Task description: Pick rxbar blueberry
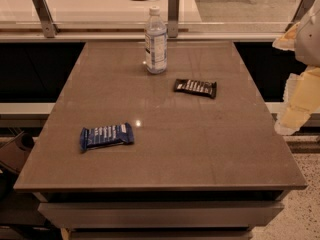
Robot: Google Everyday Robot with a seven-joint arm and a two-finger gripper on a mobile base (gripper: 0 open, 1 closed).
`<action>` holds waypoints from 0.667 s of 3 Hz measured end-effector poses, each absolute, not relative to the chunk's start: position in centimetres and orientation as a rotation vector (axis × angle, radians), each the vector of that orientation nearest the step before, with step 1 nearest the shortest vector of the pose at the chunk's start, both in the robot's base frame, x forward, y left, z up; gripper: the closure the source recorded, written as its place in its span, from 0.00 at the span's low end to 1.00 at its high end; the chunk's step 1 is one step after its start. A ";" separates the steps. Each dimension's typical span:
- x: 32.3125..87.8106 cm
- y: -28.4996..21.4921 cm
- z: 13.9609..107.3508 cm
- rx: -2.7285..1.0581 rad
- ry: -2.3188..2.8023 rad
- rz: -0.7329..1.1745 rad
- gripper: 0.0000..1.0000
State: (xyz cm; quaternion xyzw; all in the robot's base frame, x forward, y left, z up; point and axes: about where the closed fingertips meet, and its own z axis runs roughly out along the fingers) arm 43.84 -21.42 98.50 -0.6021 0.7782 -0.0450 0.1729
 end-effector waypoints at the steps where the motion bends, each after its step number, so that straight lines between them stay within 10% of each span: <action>1: 43.8 -21.4 98.5 -1.708 2.207 -0.128 0.00; 2: 44.4 -20.7 98.1 -1.700 2.162 -0.075 0.00</action>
Offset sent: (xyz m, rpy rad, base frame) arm 0.0143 0.0170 -0.0154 0.1384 -0.0142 0.0629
